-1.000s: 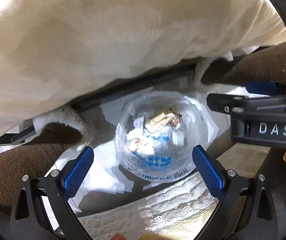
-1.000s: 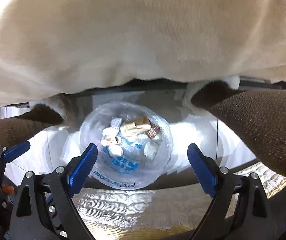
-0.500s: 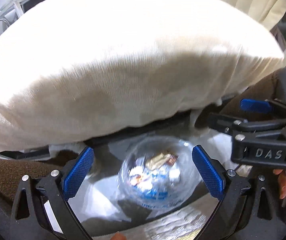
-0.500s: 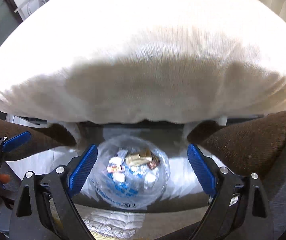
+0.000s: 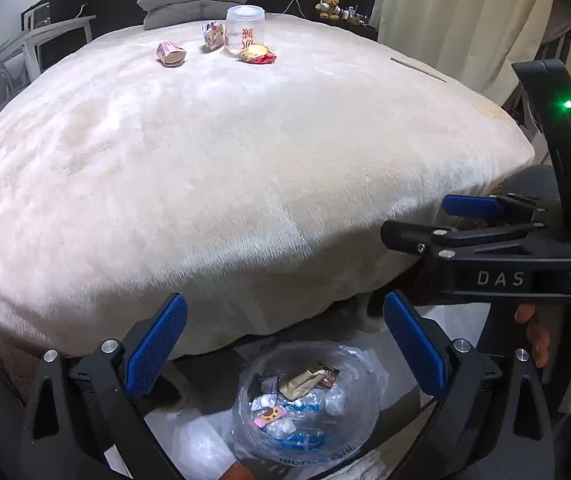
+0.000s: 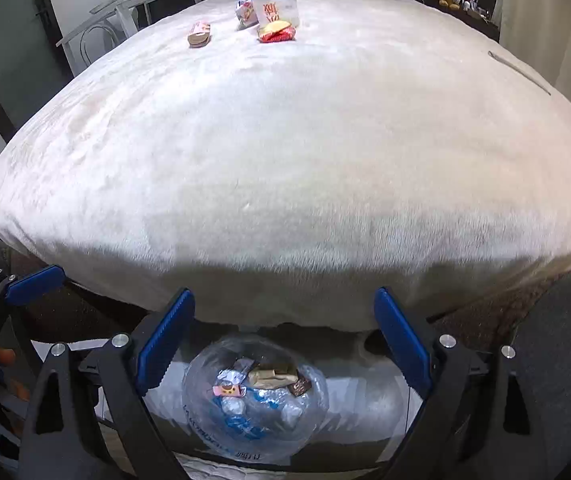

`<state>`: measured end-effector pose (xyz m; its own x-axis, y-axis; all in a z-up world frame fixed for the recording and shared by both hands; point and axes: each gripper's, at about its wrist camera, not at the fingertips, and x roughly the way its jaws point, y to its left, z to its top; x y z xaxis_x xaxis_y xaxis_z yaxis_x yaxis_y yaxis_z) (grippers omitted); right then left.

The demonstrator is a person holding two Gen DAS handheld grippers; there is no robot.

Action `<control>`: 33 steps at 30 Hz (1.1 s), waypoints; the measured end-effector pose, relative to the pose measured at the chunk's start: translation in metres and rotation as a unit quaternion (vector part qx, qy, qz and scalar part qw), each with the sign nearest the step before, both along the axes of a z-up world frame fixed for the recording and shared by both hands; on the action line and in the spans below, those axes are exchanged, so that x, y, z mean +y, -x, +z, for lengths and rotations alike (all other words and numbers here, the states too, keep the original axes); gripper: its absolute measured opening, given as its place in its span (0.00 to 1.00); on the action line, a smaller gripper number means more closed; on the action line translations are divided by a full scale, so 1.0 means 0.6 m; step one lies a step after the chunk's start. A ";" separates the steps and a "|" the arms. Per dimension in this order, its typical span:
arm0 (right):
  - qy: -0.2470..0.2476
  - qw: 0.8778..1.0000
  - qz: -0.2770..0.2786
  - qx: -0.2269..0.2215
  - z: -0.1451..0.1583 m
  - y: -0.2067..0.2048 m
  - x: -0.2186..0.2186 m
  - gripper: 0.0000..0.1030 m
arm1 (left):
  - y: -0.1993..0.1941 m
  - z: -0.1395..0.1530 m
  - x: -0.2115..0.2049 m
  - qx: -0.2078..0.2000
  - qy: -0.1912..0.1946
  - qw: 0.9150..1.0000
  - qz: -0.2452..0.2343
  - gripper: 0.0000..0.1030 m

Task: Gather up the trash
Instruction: 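Raise both open tools from the bag back over the bed, then grasp the second pink wafer box with the left tool while the right tool grasps the red-yellow snack packet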

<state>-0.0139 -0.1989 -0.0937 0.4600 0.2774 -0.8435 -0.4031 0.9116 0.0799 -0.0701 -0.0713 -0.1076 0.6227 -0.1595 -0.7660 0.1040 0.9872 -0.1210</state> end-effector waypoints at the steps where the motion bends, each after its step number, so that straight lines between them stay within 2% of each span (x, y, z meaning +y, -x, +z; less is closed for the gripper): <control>1: -0.003 1.000 0.002 -0.005 0.006 -0.010 0.000 0.87 | -0.007 0.006 0.003 -0.001 -0.002 1.000 -0.002 0.94; 9: -0.033 0.998 0.036 -0.047 0.053 -0.111 0.011 0.87 | -0.102 0.050 0.072 -0.032 -0.034 0.999 0.006 0.94; 12: -0.043 0.996 0.046 -0.059 0.070 -0.149 0.019 0.87 | -0.138 0.064 0.106 -0.040 -0.030 0.999 0.017 0.94; 22: -0.062 0.995 0.064 -0.050 0.073 -0.292 0.068 0.87 | -0.261 0.104 0.188 -0.067 -0.017 0.997 0.026 0.94; 27: -0.051 0.994 0.077 -0.051 0.071 -0.349 0.103 0.87 | -0.317 0.115 0.221 -0.073 -0.005 0.997 0.018 0.94; 33: -0.067 0.994 0.075 -0.034 0.060 -0.411 0.126 0.81 | -0.383 0.114 0.243 -0.068 -0.002 0.998 0.011 0.94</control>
<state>0.2330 -0.1233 -0.0576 0.4589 0.4558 -0.7627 -0.5431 0.8232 0.1653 0.1598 0.0748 -0.0393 0.7247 -0.1410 -0.6744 0.0969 0.9900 -0.1029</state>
